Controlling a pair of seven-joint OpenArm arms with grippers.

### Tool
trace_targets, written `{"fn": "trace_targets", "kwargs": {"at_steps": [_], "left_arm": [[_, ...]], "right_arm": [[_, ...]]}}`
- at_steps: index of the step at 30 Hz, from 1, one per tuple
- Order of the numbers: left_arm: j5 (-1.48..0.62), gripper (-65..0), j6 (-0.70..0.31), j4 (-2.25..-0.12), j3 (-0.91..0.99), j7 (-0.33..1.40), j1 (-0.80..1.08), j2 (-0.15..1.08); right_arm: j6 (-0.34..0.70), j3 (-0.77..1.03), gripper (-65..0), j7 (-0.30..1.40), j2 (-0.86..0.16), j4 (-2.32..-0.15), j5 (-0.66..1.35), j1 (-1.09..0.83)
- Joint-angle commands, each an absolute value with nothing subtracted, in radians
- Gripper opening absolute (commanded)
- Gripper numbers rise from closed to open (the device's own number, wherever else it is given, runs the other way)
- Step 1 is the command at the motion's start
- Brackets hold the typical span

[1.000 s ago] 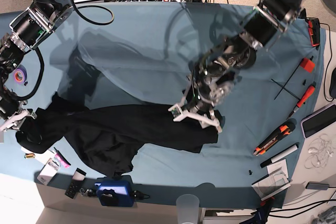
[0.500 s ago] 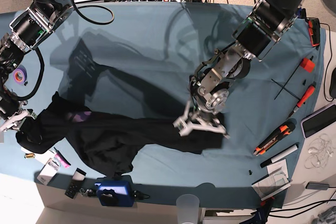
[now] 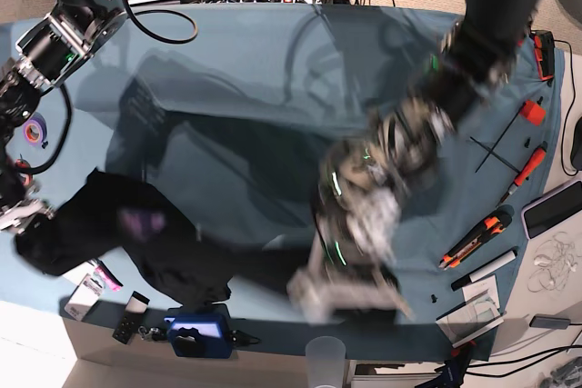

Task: Layout the t-shirt on the table in an organized manner, then fold the t-shirt properly
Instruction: 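Lift the shirt high with both grippers and hold it up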

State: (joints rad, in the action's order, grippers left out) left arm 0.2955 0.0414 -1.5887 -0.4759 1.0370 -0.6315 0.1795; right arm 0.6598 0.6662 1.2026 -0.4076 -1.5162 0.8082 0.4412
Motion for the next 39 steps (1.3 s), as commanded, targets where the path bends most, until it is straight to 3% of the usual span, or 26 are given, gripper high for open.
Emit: {"fn": "trace_targets", "kwargs": {"at_steps": [1,9,14,18,21,23,26,27,29,30,32,33,36,39], "left_arm": [[0.306,-65.0,0.05,-1.603,-0.423,1.028,-0.67,0.183],[0.146,-65.0,-0.106,-1.603,-0.09,0.994,-0.677,0.183],[0.026,-65.0,-0.116,-1.603,0.004,0.995,-0.685,0.184],[-0.07,-65.0,-0.287,-1.606,-0.004,1.081,-0.681,0.189],[-0.012,-65.0,-0.226,-1.573,-0.002,0.989,-0.665,0.223],[-0.086,-65.0,-0.215,-1.561,-0.004,1.136,-0.679,0.242],[-0.23,-65.0,-0.406,-1.574,-0.004,1.136,-0.639,0.287],[-0.197,-65.0,-0.398,-1.57,-0.004,1.09,-0.625,0.303],[-0.199,-65.0,-0.233,-1.571,-0.003,1.145,-0.625,0.316],[-0.243,-65.0,-0.236,-1.577,-0.003,1.18,-0.626,0.316],[-0.289,-65.0,-0.413,-1.585,-0.003,1.149,-0.617,0.316],[-0.249,-65.0,-0.447,-1.584,-0.003,1.099,-0.617,0.316],[-0.091,-65.0,-0.353,-1.583,-0.003,0.939,-0.652,0.316],[-0.083,-65.0,-0.322,-1.576,-0.004,0.88,-0.721,0.316]], "right_arm": [[0.665,0.666,-65.0,1.167,-0.432,-1.531,0.816,0.489],[0.644,0.48,-65.0,1.105,-0.432,-1.53,0.645,0.674],[0.576,0.25,-65.0,1.065,-0.432,-1.53,0.492,0.785],[0.51,0.151,-65.0,1.064,-0.432,-1.53,0.402,0.835],[0.471,0.149,-65.0,1.058,-0.428,-1.529,0.395,0.836],[0.529,0.149,-65.0,1.077,-0.424,-1.53,0.391,0.836],[0.509,0.159,-65.0,1.079,-0.432,-1.53,0.381,0.836],[0.482,0.165,-65.0,1.082,-0.432,-1.53,0.385,0.836],[0.492,0.164,-65.0,1.082,-0.424,-1.529,0.389,0.837],[0.517,0.161,-65.0,1.074,-0.422,-1.529,0.388,0.836],[0.526,0.162,-65.0,1.056,-0.429,-1.53,0.376,0.838],[0.514,0.166,-65.0,1.036,-0.429,-1.53,0.361,0.837],[0.474,0.166,-65.0,0.938,-0.424,-1.514,0.318,0.849],[0.474,0.163,-65.0,0.883,-0.424,-1.456,0.285,0.891]]}}
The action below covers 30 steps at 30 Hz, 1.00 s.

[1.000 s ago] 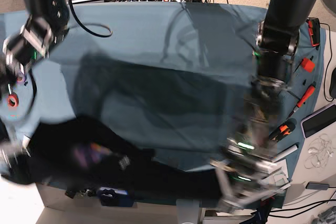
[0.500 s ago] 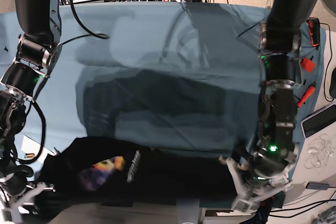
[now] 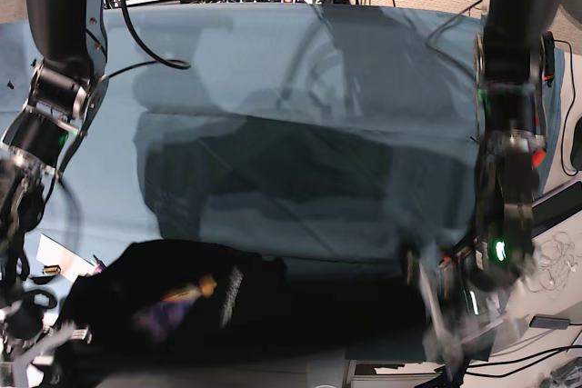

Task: Layout the t-shirt on the table in an organized manner, then fold the t-shirt properly
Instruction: 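Lift the shirt high with both grippers and hold it up, then lower the shirt onto the table and spread it with the left gripper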

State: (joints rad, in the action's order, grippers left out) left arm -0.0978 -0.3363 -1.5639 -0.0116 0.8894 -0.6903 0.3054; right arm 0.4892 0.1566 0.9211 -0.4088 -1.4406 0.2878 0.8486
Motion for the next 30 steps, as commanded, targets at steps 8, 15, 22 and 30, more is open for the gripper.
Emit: {"fn": "trace_targets", "kwargs": {"at_steps": [8,15,22,30], "left_arm": [[-0.138,-65.0,-0.323,-1.356,-0.003,0.915,-0.931,0.316],[-0.2,-41.8,-0.327,-1.357,-0.003,1.12,-0.965,0.316],[-0.344,-41.7,-0.361,-1.357,-0.003,1.222,-0.964,0.316],[-0.606,-41.7,-0.527,-1.357,-0.004,1.262,-0.887,0.231]], "right_arm": [[0.474,0.163,-65.0,0.885,-0.424,-1.246,0.289,1.045],[0.477,0.163,-65.0,0.916,-0.424,-1.246,0.377,1.044],[0.508,0.163,-65.0,0.936,-0.424,-1.246,0.377,1.044],[0.508,0.163,-65.0,1.175,-0.424,-1.246,0.448,1.034]]}}
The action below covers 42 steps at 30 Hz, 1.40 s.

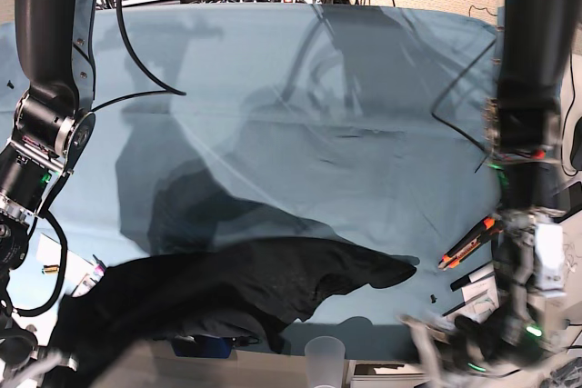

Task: Layout the t-shirt on the table in an organized manner, then fold the t-shirt properly
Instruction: 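Lower the shirt onto the table and spread it with the left gripper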

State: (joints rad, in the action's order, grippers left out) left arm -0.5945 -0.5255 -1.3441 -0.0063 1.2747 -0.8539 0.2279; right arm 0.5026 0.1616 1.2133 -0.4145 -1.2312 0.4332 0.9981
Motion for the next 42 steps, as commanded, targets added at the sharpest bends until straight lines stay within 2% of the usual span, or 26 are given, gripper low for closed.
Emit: {"fn": "trace_targets", "kwargs": {"at_steps": [1,5,10,14,19,22,26,29,35,42], "left_arm": [[-0.606,-41.7,-0.529,-1.357,-0.005,1.255,-0.863,0.208],[-0.596,-41.7,-0.529,-1.357,-0.005,1.203,-0.777,0.143],[-0.596,-41.7,-0.525,-1.357,-0.006,1.181,-0.728,0.115],[-0.596,-41.7,-0.533,-1.357,-0.021,1.182,-0.712,0.094],[-0.595,-41.7,-0.551,-1.357,-0.128,1.174,-0.709,0.095],[-0.551,-41.7,-0.542,-1.357,-0.242,1.088,-0.709,0.095],[-0.404,-41.7,-0.432,-1.357,-0.421,0.907,-0.709,0.095],[-0.342,-41.7,-0.386,-1.357,-0.533,0.846,-0.71,0.094],[-0.261,-41.7,-0.381,-1.357,-0.685,0.762,-0.709,0.094],[-0.246,-41.7,-0.381,-1.357,-0.71,0.723,-0.71,0.09]], "right_arm": [[0.517,0.163,-65.0,1.218,-0.424,-1.246,0.486,1.02],[0.562,0.165,-65.0,1.332,-0.424,-1.292,0.585,0.905],[0.554,0.2,-65.0,1.341,-0.427,-1.468,0.649,0.702],[0.55,0.28,-65.0,1.371,-0.427,-1.613,0.695,0.54],[0.554,0.403,-65.0,1.39,-0.426,-1.721,0.81,0.313],[0.562,0.474,-65.0,1.396,-0.426,-1.746,0.859,0.187],[0.57,0.566,-65.0,1.396,-0.426,-1.748,0.934,0.058],[0.588,0.632,-65.0,1.396,-0.426,-1.748,0.985,-0.02],[0.615,0.76,-65.0,1.396,-0.427,-1.748,1.049,-0.192],[0.685,0.833,-65.0,1.396,-0.427,-1.748,1.186,-0.413]]}}
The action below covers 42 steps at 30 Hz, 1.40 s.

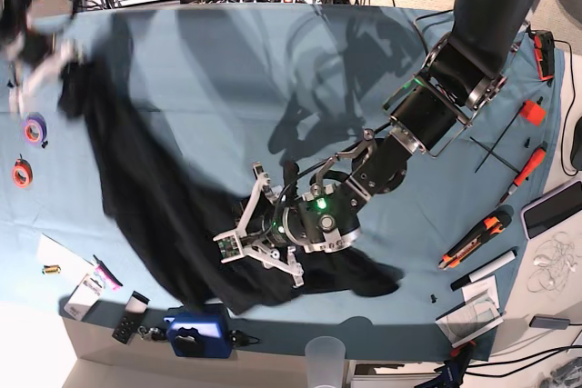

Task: Layout the t-shirt on the table in an organized manner, then fold the t-shirt properly
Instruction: 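Lower the shirt onto the table and spread it with the left gripper, then press the left gripper into the shirt middle and drag fabric outward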

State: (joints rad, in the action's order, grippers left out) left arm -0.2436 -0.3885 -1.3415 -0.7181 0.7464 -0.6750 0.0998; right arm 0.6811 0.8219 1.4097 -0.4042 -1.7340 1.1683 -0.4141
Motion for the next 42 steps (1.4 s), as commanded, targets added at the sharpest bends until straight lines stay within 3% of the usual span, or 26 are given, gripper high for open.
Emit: {"fn": "trace_targets", "kwargs": {"at_steps": [1,6,13,17,20,24,28,33,42], "left_arm": [[-0.246,-41.7,-0.382,-1.357,-0.71,0.724,-0.709,0.084],[-0.25,-41.7,-0.386,-1.357,-0.711,0.69,-0.709,0.054],[-0.31,-41.7,-0.385,-1.355,-0.711,0.679,-0.679,-0.035],[-0.306,-41.7,-0.385,-1.355,-0.711,0.678,-0.614,-0.077],[-0.28,-41.7,-0.38,-1.355,-0.711,0.679,-0.567,-0.089],[-0.281,-41.7,-0.263,-1.355,-0.711,0.71,-0.501,-0.086],[-0.318,-41.7,-0.243,-1.355,-0.711,0.788,-0.448,-0.086],[-0.406,-41.7,-0.242,-1.355,-0.711,0.839,-0.431,-0.086],[-0.426,-41.8,-0.198,-1.355,-0.71,0.841,-0.394,-0.086]], "right_arm": [[0.685,0.835,-65.0,1.396,-0.427,-1.748,1.193,-0.439],[0.698,0.833,-65.0,1.396,-0.426,-1.748,1.2,-0.552],[0.698,0.806,-65.0,1.396,-0.424,-1.759,1.427,-0.657],[0.698,0.738,-65.0,1.396,-0.404,-1.86,1.444,-0.714],[0.698,0.682,-65.0,1.396,-0.361,-1.984,1.417,-0.738],[0.698,0.63,-65.0,1.396,-0.294,-2.135,1.386,-0.737],[0.698,0.582,-65.0,1.396,-0.241,-2.23,1.271,-0.737],[0.698,0.498,-65.0,1.396,-0.207,-2.24,1.091,-0.737],[0.698,0.354,-65.0,1.396,-0.208,-2.24,0.935,-0.737]]}}
